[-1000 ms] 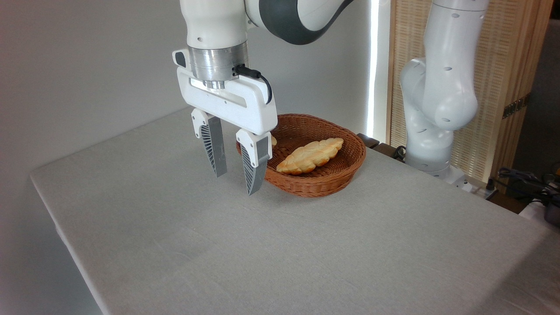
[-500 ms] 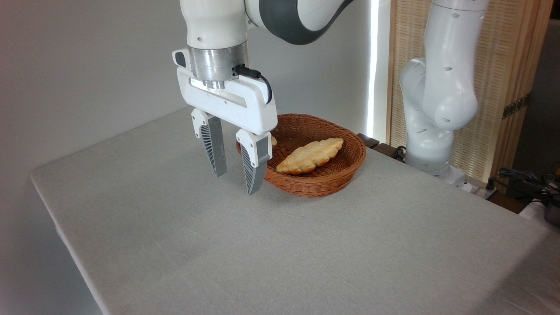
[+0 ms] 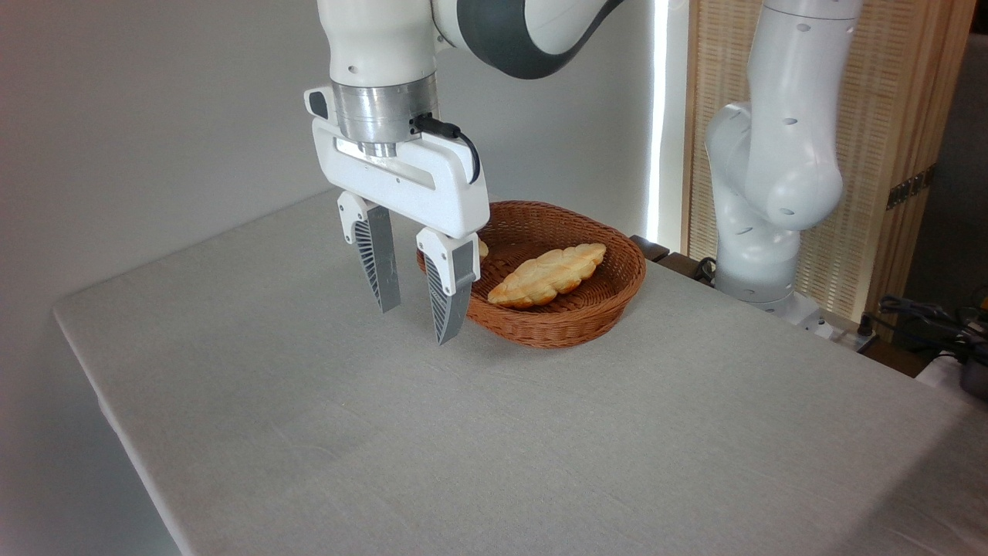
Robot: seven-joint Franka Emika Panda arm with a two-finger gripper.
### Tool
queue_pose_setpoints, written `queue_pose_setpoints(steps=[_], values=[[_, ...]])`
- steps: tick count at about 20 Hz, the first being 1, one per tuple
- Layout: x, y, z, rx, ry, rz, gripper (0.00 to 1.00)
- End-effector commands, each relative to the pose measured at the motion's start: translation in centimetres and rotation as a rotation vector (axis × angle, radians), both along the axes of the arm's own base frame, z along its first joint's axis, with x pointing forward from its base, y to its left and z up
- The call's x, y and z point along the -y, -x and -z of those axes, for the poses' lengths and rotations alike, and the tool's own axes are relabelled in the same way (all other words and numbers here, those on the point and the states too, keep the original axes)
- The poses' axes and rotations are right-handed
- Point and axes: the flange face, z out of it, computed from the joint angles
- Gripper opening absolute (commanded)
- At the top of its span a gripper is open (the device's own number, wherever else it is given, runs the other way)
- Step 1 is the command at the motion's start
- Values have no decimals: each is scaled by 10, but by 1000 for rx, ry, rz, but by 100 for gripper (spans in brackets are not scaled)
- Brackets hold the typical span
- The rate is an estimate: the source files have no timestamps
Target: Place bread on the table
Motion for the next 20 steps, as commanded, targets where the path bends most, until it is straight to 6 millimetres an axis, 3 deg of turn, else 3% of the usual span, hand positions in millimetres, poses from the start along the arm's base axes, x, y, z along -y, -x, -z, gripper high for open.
queue_pose_setpoints(steps=[1,20], values=[[-2,-5,-3,25,-1,5,100],[0,-5,-2,21,-2,7,100]])
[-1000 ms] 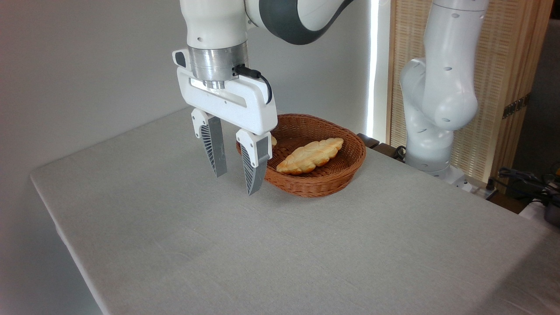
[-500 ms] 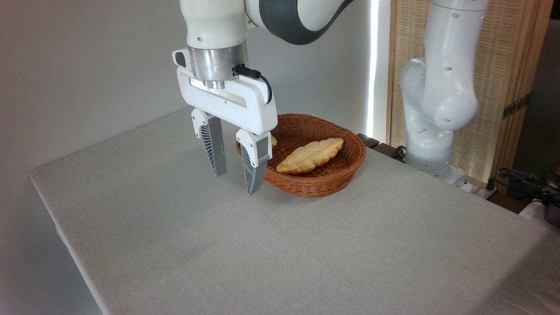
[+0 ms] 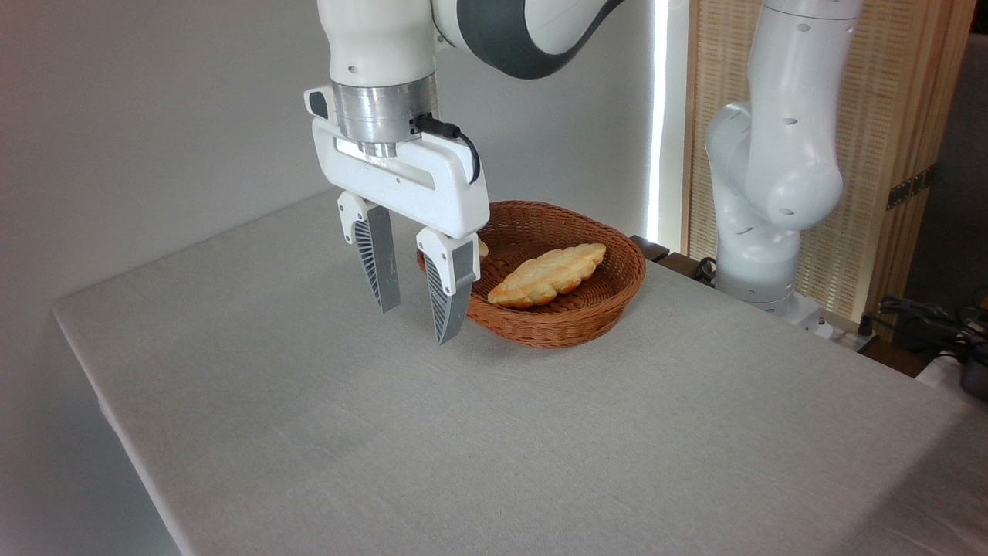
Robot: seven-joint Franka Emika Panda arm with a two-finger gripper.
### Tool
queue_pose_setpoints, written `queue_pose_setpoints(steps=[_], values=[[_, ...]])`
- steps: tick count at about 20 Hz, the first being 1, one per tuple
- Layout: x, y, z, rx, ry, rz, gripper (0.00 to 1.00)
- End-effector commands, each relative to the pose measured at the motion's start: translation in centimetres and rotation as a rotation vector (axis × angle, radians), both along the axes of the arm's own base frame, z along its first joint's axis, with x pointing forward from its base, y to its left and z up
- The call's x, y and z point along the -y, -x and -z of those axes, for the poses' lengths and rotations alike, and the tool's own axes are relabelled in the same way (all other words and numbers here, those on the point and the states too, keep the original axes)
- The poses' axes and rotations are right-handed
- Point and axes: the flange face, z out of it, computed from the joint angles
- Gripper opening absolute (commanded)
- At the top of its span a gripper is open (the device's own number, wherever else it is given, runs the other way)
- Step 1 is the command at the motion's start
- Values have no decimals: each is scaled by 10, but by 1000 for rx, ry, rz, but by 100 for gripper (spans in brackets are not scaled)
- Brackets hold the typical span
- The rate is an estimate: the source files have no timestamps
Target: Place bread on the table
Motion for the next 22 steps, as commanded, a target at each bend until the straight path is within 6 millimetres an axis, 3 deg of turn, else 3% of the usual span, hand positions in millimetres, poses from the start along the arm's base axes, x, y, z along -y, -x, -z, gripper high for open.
queue_pose_setpoints(steps=[1,9,16,22], values=[[2,-5,-1,18,-4,11,100],[10,-1,-4,13,-1,29,100],[58,28,-27,17,34,146,100],[99,56,-34,-36,45,254,100]])
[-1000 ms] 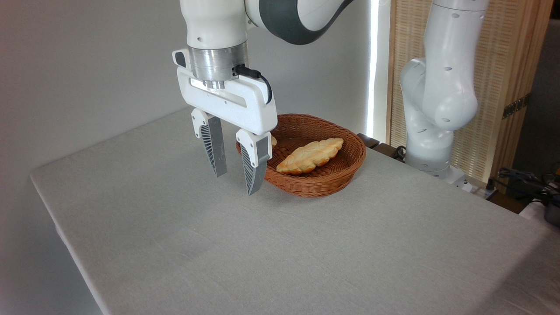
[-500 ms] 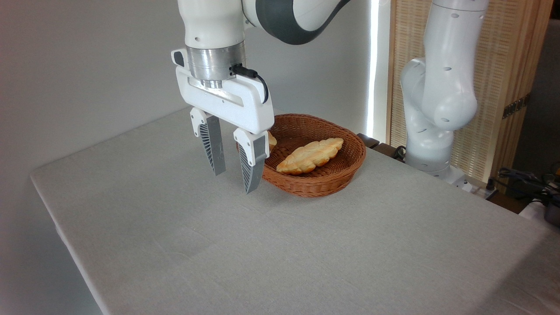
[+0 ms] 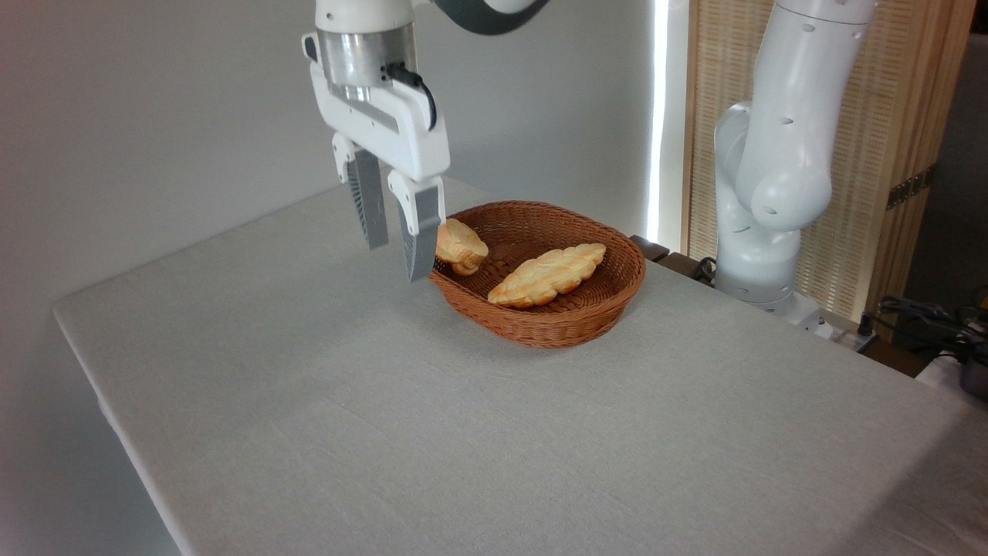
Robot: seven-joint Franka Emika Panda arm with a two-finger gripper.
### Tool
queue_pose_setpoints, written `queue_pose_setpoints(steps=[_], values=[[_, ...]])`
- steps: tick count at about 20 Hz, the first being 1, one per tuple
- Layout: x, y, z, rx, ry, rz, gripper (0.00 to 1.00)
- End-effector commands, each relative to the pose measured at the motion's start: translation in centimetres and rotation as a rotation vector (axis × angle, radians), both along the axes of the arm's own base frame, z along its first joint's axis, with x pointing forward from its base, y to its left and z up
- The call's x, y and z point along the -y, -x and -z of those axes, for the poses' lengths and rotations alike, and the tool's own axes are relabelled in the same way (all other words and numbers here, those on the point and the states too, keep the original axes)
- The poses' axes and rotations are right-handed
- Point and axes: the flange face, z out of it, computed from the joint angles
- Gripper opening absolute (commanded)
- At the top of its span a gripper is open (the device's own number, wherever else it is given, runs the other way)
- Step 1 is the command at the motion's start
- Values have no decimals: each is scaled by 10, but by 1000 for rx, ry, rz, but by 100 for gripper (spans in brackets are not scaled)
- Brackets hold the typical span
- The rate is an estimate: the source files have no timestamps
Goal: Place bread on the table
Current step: 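Move the gripper over the small round bread roll and lower it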
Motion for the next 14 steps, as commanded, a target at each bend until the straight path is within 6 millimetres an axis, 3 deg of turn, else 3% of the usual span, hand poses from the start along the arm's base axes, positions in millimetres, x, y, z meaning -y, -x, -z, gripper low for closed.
queue_pose_setpoints(steps=[1,9,14], values=[[22,23,-5,-38,12,81,100],[70,74,4,-118,9,241,100],[89,89,13,-147,-7,303,100]])
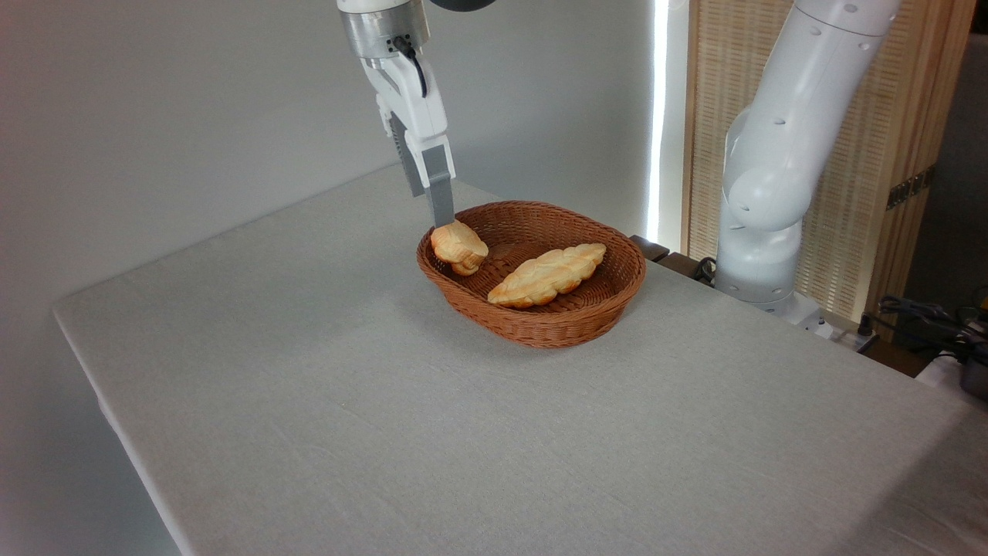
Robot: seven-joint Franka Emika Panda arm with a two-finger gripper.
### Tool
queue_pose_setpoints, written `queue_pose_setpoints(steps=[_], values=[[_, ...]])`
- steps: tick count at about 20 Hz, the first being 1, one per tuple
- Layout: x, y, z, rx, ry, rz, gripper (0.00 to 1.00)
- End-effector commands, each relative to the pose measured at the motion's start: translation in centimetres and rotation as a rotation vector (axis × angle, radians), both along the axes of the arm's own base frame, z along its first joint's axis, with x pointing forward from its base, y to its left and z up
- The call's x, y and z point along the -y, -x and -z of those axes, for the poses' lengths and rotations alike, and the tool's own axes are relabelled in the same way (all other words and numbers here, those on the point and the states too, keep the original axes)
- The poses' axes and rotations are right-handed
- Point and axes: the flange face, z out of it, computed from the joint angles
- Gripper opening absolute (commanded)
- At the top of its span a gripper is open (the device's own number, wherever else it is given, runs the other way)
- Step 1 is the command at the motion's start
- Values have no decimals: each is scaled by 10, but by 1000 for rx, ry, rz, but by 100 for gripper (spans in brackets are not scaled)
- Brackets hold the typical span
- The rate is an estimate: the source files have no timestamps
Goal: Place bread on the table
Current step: 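Move the gripper over the small round bread roll and lower it, then close the gripper on the small bread roll in the basket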
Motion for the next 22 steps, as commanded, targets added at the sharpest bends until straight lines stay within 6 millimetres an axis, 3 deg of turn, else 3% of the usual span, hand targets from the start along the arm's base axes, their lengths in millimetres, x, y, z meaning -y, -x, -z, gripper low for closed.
queue_pose_setpoints(steps=[1,12,22], values=[[7,18,4,-32,7,63,100],[44,49,55,-102,-48,207,100],[75,47,88,-79,-77,236,100]])
